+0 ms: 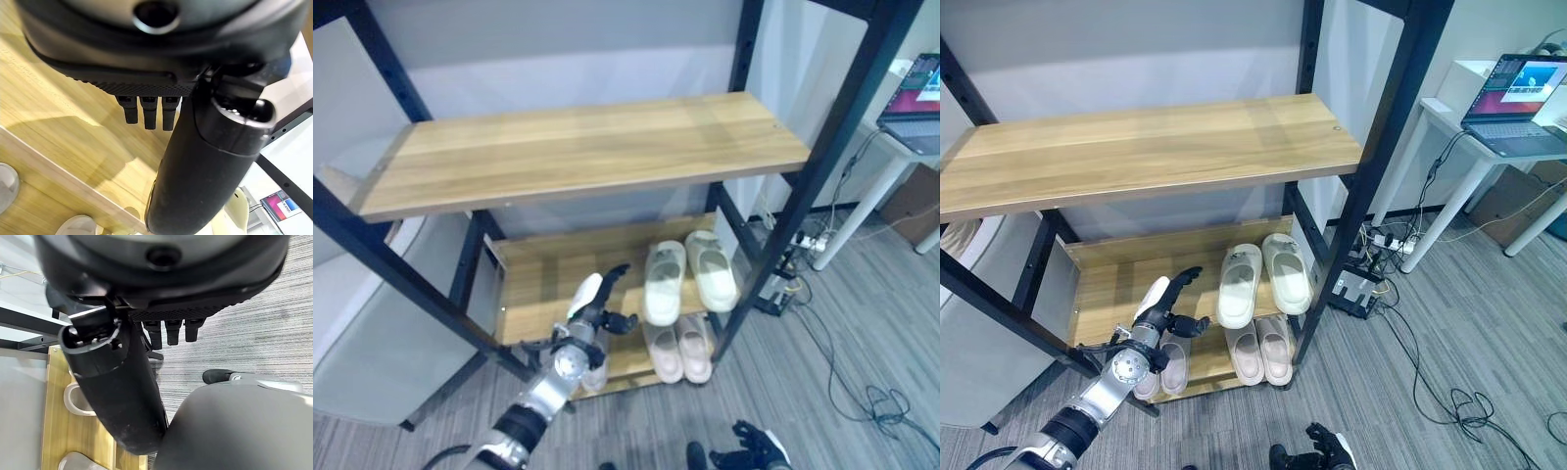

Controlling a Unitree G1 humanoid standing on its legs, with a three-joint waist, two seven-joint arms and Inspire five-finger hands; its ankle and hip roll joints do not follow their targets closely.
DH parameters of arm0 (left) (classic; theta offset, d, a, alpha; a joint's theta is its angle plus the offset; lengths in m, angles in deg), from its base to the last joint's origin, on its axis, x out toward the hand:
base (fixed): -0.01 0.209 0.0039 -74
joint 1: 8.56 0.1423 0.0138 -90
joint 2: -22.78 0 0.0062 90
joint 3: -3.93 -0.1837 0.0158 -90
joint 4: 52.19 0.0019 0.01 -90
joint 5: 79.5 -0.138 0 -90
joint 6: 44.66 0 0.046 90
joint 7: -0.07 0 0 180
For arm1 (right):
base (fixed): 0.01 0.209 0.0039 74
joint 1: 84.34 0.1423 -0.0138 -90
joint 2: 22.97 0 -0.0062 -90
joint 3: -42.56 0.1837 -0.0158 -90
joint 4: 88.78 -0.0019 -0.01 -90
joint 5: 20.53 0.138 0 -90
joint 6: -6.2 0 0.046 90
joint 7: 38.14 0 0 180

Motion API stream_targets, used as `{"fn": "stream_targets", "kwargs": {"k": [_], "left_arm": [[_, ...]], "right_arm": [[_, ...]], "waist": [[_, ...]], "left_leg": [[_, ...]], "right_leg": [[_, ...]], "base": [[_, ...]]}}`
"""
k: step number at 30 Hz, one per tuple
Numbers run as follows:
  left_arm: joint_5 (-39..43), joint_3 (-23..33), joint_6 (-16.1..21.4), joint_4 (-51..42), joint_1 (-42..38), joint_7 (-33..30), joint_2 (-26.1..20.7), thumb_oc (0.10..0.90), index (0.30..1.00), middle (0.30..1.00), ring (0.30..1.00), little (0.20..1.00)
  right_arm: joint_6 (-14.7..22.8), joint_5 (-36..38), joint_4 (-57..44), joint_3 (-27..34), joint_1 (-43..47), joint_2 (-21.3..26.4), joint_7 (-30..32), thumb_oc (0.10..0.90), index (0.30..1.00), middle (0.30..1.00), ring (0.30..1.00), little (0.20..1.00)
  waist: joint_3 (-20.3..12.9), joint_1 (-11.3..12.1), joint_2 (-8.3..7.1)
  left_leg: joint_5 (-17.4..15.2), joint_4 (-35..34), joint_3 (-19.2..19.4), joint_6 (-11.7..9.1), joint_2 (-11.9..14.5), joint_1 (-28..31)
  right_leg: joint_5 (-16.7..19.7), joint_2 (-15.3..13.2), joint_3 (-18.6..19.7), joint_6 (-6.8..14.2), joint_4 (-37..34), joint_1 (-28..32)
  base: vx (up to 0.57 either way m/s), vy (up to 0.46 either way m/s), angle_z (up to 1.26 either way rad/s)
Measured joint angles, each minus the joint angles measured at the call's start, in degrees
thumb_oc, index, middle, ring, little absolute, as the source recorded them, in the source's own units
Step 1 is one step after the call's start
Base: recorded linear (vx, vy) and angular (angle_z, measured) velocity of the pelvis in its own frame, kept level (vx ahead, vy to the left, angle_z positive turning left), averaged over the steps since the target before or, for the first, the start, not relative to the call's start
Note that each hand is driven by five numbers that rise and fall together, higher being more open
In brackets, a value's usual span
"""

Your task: Arrange the slippers neatly on the shoe rack.

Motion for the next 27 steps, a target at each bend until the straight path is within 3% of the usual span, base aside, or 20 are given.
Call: {"fn": "stream_targets", "kwargs": {"k": [27], "left_arm": [[4.7,-2.4,0.0,-2.3,5.5,5.8,1.6,0.8,0.9,0.9,0.9,0.9]], "right_arm": [[-0.3,-0.2,0.0,-0.1,0.0,0.3,0.0,0.8,0.9,0.9,0.9,0.9]], "waist": [[-1.0,-0.2,0.61]], "left_leg": [[-0.3,0.0,1.2,0.1,0.0,1.0]], "right_leg": [[0.1,0.0,1.4,0.0,0.0,0.2]], "base": [[0.0,-0.003,-0.01]]}}
